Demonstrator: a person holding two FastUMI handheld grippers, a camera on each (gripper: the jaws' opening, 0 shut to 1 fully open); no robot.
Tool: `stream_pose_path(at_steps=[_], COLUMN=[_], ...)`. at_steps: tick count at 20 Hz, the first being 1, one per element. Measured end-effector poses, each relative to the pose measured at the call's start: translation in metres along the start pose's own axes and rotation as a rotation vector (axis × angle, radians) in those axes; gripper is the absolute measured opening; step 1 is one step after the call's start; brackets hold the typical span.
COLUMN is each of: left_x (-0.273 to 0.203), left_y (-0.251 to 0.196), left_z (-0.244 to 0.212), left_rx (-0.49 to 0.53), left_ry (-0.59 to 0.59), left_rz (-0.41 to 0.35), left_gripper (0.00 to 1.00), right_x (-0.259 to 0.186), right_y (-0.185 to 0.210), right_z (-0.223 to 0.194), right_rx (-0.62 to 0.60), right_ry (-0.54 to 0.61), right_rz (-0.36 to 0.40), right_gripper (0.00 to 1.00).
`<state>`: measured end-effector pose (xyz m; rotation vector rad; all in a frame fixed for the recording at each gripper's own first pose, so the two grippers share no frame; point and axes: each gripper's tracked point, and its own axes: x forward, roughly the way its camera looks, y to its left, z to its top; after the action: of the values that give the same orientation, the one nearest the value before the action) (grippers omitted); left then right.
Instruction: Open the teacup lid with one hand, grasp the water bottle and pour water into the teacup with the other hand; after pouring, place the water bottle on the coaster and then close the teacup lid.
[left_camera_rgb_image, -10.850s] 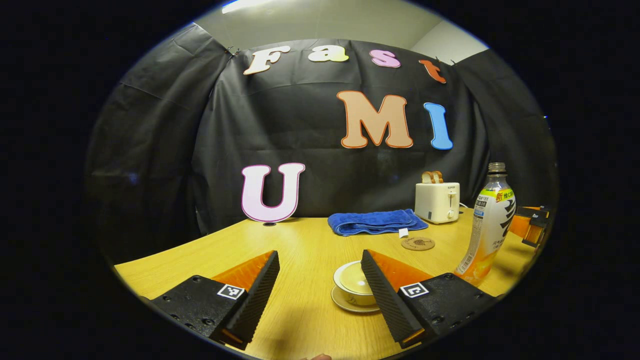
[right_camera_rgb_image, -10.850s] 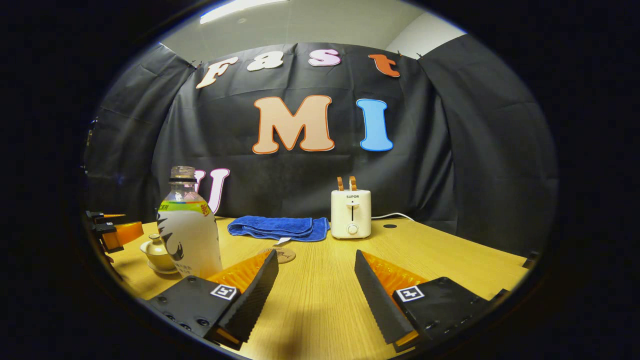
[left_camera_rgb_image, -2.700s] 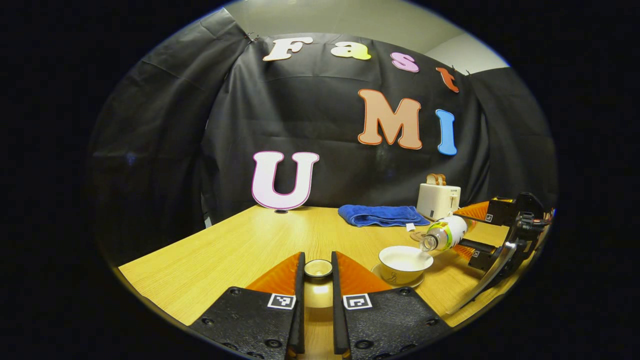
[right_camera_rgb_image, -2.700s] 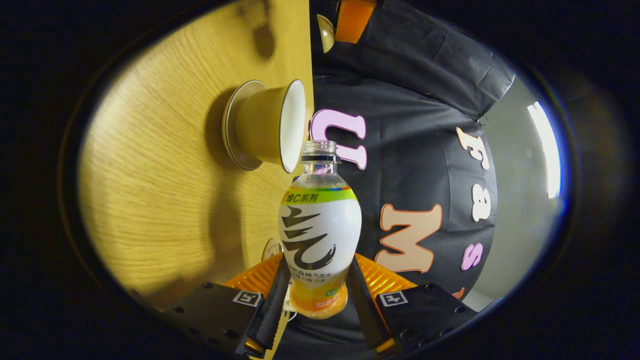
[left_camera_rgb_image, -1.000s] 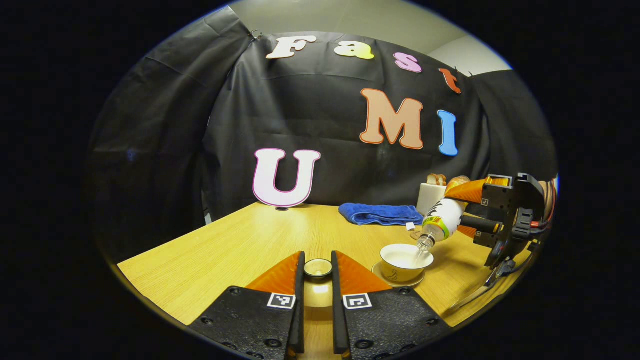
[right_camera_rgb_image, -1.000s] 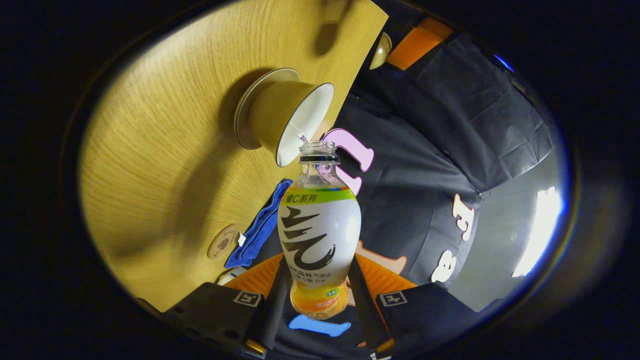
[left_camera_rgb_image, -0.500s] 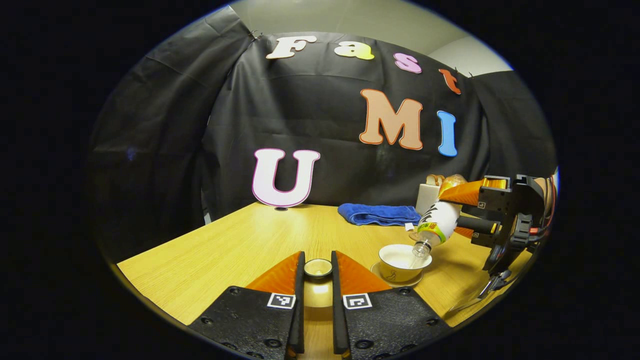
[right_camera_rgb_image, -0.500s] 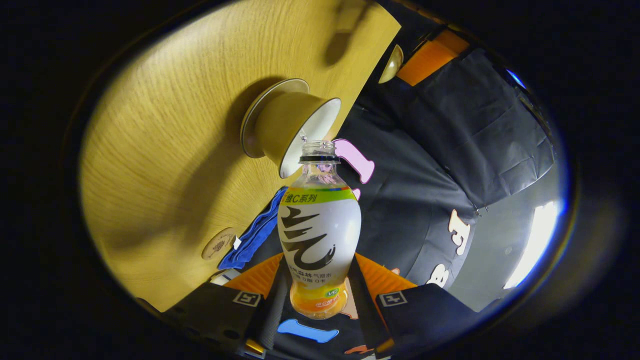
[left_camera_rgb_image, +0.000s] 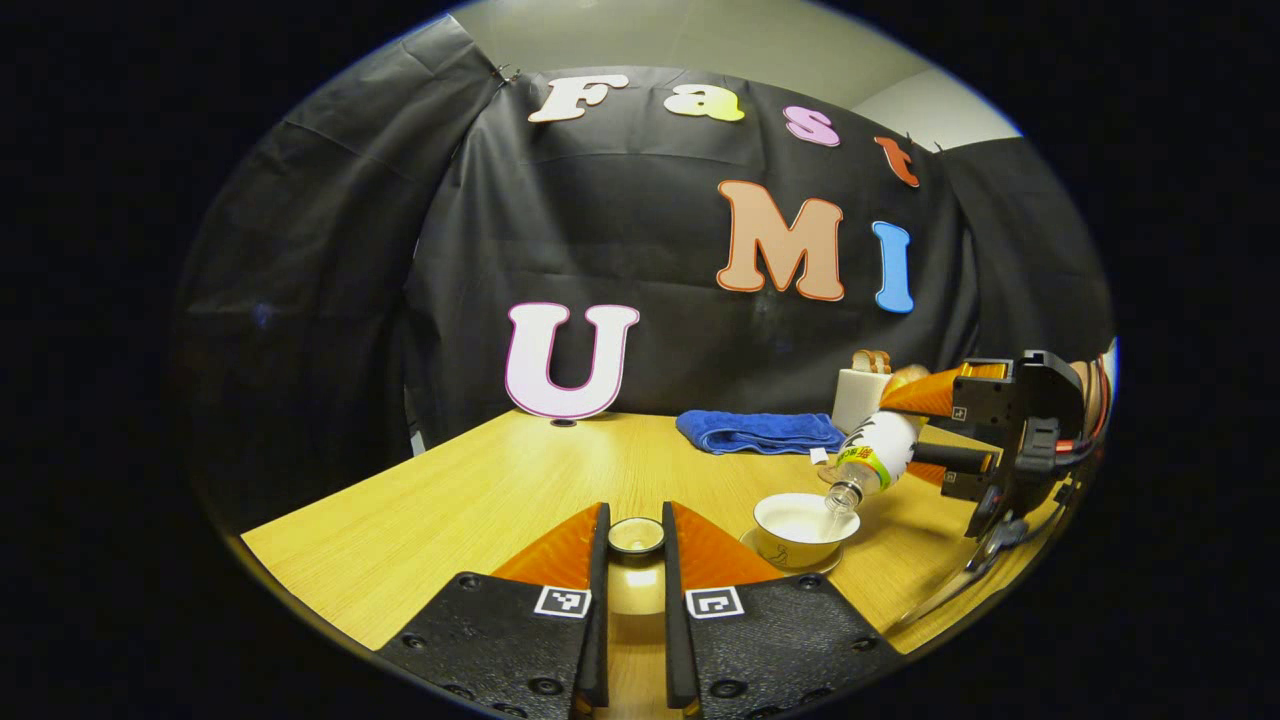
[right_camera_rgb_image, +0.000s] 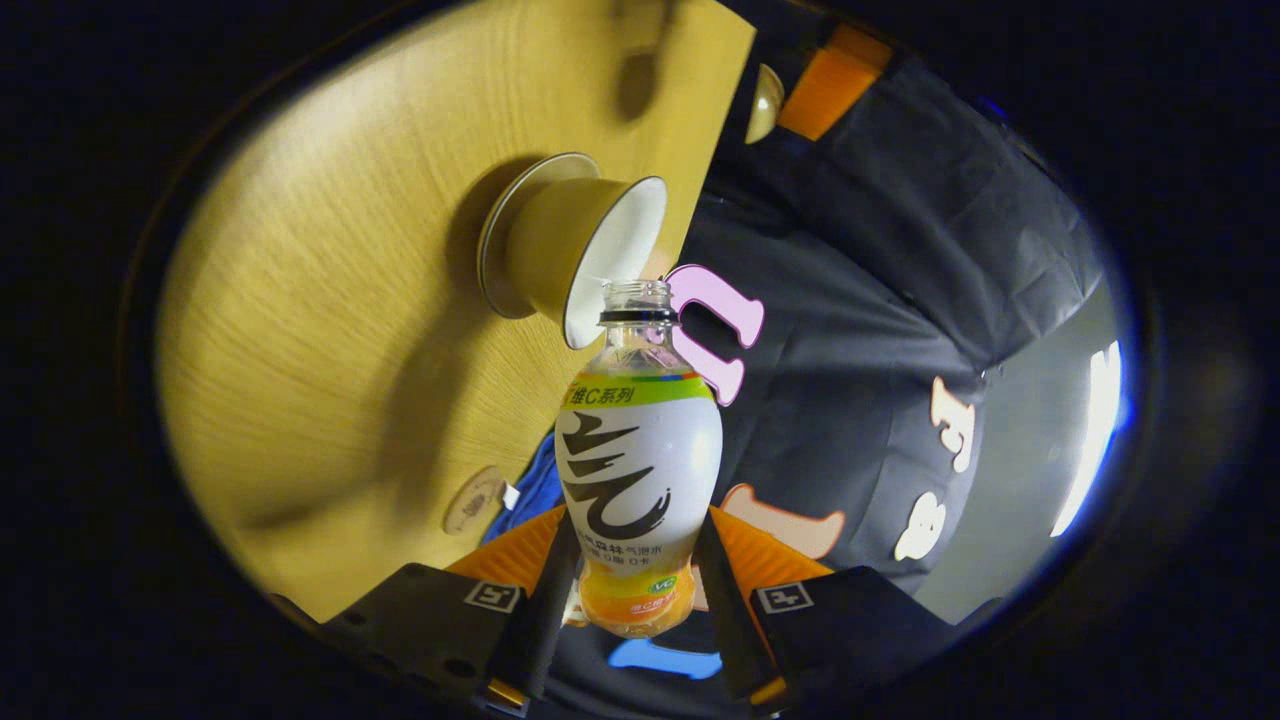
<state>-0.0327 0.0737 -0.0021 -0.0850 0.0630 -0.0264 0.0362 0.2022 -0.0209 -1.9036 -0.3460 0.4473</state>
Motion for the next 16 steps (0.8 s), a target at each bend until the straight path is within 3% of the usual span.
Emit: stream_pose_path(at_steps=[8, 13, 16], left_x=[0.002, 0.003, 0.004], left_y=[-0.018, -0.028, -0.032], left_z=[0.014, 0.015, 0.016], left_rx=[0.040, 0.050, 0.050], left_ry=[-0.021, -0.018, -0.017], left_rz=[-0.019, -0.038, -0.043], left_gripper=[0.20, 0.20, 0.20], right_x=[-0.004, -0.004, -0.008], right_y=[0.025, 0.031, 0.037], right_z=[-0.006, -0.008, -0.016], right_rx=[0.646, 0.997, 1.188], right_ry=[0.055, 0.082, 0.097], right_rz=[0.118, 0.164, 0.152], right_gripper=[0.71, 0.69, 0.70])
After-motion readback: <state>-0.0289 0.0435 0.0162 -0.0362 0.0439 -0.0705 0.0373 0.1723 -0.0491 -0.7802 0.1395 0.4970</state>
